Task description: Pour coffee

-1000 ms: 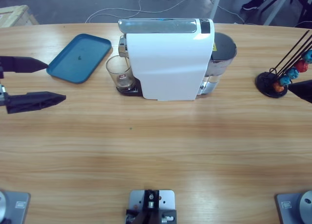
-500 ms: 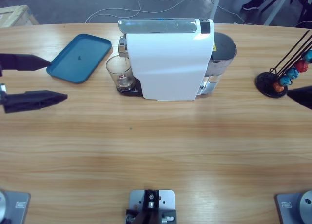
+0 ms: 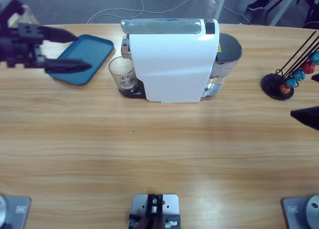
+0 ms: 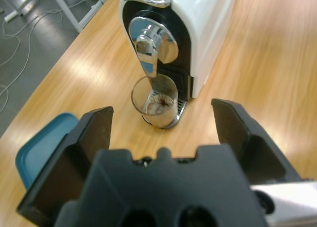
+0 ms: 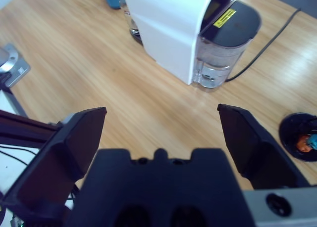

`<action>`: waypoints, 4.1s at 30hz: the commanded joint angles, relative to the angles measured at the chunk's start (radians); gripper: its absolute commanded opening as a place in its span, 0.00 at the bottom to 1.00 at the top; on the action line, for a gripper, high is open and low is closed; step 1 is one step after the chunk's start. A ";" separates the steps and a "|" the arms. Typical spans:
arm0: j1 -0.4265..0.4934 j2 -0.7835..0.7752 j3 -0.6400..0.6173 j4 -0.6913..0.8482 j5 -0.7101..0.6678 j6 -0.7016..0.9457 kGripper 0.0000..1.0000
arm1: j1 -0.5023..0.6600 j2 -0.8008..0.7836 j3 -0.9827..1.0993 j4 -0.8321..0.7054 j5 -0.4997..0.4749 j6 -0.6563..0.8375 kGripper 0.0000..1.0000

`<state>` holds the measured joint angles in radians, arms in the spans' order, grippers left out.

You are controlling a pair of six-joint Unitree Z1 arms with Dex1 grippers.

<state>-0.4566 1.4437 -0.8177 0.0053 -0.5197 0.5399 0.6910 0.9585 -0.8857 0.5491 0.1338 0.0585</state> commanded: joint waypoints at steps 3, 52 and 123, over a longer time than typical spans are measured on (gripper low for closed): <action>0.024 0.200 -0.025 -0.083 -0.066 0.074 0.96 | 0.007 0.004 0.071 0.028 0.048 0.009 1.00; -0.007 0.494 -0.106 -0.183 -0.146 0.075 0.98 | 0.007 0.102 0.091 0.025 0.079 -0.005 1.00; 0.282 0.129 0.099 -0.446 0.258 -0.332 0.99 | 0.005 -0.078 0.075 0.119 0.031 0.015 1.00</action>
<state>-0.1808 1.9275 -0.8353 -0.4744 -0.2907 0.2602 0.6910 0.8975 -0.8279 0.6540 0.1923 0.0653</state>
